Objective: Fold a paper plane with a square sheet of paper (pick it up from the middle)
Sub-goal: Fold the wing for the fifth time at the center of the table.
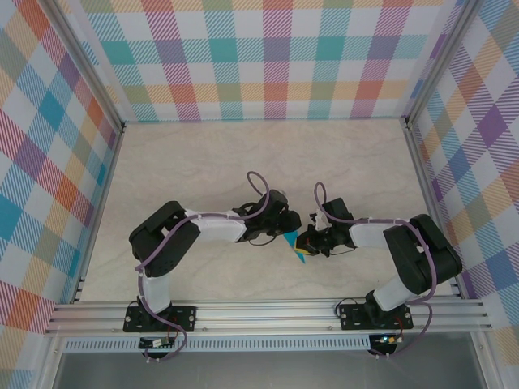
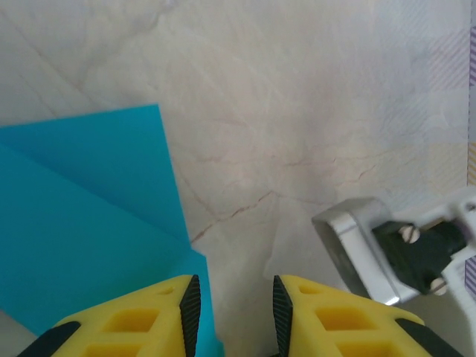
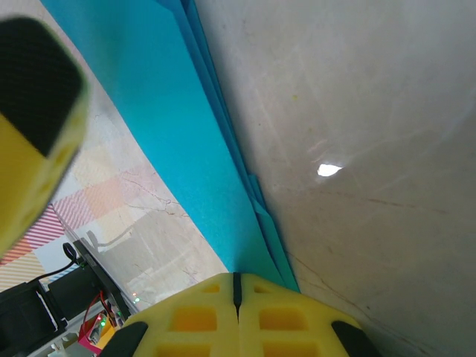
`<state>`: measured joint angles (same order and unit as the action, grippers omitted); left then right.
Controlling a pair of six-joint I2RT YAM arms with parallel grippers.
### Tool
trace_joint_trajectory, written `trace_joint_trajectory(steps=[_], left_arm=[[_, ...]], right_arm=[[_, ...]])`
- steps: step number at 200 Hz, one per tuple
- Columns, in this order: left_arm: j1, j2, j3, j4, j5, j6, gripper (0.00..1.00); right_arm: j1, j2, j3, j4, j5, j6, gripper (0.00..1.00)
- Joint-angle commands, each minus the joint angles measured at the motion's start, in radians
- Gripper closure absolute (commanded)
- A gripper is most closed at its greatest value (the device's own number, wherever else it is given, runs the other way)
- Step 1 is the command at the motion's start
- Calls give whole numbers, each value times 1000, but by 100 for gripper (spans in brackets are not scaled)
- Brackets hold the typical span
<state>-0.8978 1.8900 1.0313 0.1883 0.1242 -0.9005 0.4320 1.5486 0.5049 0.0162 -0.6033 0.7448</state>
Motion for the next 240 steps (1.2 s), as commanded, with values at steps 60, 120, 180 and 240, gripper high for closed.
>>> trace_joint_trajectory(steps=[60, 120, 180, 240], left_arm=[[-4, 47, -63, 25, -118, -26, 67], [95, 48, -46, 2, -137, -1, 66], [168, 94, 38, -153, -139, -34, 67], [204, 60, 107, -226, -108, 36, 65]], right_arm=[[5, 28, -58, -52, 91, -16, 100], [4, 2, -80, -76, 91, -39, 100], [4, -51, -92, -107, 83, -43, 100], [4, -82, -85, -106, 49, -42, 100]])
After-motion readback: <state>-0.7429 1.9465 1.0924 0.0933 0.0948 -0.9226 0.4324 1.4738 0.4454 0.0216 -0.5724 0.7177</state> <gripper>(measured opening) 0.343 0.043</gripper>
